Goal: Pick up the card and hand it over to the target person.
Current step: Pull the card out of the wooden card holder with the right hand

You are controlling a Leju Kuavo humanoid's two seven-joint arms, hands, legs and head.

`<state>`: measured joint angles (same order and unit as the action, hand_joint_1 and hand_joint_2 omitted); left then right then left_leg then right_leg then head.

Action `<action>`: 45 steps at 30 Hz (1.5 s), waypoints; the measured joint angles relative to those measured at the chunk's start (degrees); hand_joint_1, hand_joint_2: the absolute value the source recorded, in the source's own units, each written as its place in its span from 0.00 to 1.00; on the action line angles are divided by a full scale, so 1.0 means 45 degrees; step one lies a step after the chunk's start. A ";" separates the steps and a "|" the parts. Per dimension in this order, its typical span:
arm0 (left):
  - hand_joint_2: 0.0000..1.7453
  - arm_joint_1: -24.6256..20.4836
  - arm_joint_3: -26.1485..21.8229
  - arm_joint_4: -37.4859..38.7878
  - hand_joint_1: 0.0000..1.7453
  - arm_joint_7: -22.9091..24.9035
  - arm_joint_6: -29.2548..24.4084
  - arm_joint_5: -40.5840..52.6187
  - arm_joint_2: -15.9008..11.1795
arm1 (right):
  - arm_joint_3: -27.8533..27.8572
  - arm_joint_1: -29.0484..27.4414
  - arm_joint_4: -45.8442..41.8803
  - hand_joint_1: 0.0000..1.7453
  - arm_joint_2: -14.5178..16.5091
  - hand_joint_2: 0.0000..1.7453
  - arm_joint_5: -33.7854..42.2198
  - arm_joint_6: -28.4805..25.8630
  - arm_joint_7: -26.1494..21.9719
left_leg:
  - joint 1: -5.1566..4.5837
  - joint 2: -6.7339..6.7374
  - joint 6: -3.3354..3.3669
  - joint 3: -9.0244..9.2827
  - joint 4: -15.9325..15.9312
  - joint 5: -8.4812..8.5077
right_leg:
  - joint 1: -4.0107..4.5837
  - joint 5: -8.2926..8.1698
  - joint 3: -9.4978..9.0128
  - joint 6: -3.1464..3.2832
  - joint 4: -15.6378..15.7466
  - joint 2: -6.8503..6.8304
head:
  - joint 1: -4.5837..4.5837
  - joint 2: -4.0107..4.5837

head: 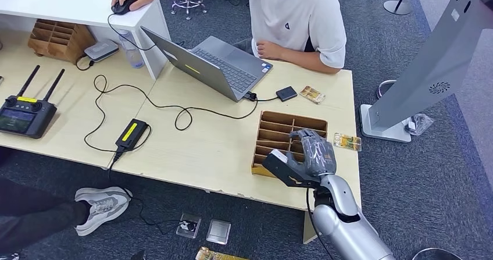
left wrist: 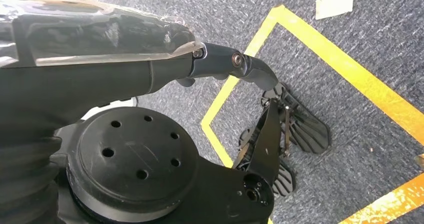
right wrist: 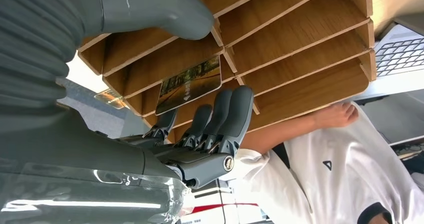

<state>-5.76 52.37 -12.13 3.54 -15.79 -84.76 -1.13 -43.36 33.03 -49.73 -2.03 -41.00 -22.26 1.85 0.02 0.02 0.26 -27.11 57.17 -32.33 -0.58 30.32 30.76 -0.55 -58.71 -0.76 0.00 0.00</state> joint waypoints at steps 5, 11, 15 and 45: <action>1.00 0.0000 0.0031 0.0008 0.00 -0.0028 0.0042 0.0011 -0.0009 | 0.0016 0.0034 0.0086 0.46 0.0011 1.00 0.0028 -0.0055 -0.0036 | 0.0001 0.0004 -0.0002 -0.0005 -0.0009 0.0012 | 0.0002 -0.0014 0.0006 0.0003 0.0011 0.0006 | 0.0000 0.0000; 1.00 -0.0006 0.0067 0.0021 0.00 -0.0038 0.0055 -0.0016 -0.0021 | -0.0012 0.0060 0.0047 0.45 -0.0029 1.00 0.0126 -0.0127 -0.0005 | 0.0001 0.0000 -0.0002 -0.0009 -0.0005 0.0010 | 0.0002 -0.0011 0.0008 0.0002 0.0007 0.0001 | 0.0000 0.0000; 1.00 -0.0007 0.0080 0.0021 0.00 -0.0058 0.0076 -0.0038 -0.0029 | -0.0052 0.0096 -0.0028 0.44 -0.0080 1.00 0.0203 -0.0138 0.0045 | 0.0000 -0.0001 -0.0001 -0.0006 -0.0002 0.0005 | 0.0001 -0.0005 0.0006 0.0001 0.0003 0.0000 | 0.0000 0.0000; 1.00 -0.0013 -0.0021 0.0002 0.00 -0.0014 -0.0002 -0.0280 -0.0035 | -0.0050 -0.0103 -0.0751 0.57 -0.0484 1.00 0.0257 0.0161 0.0675 | 0.0002 -0.0012 -0.0001 -0.0010 -0.0005 0.0011 | 0.0002 -0.0009 0.0008 0.0000 0.0011 -0.0009 | 0.0000 0.0000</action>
<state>-5.82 52.28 -12.12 3.48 -15.80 -86.02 -1.29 -43.58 32.57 -53.11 -4.21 -39.85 -21.54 4.89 0.03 -0.04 0.26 -27.15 57.15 -32.28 -0.58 30.28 30.80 -0.55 -58.66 -0.80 0.00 0.00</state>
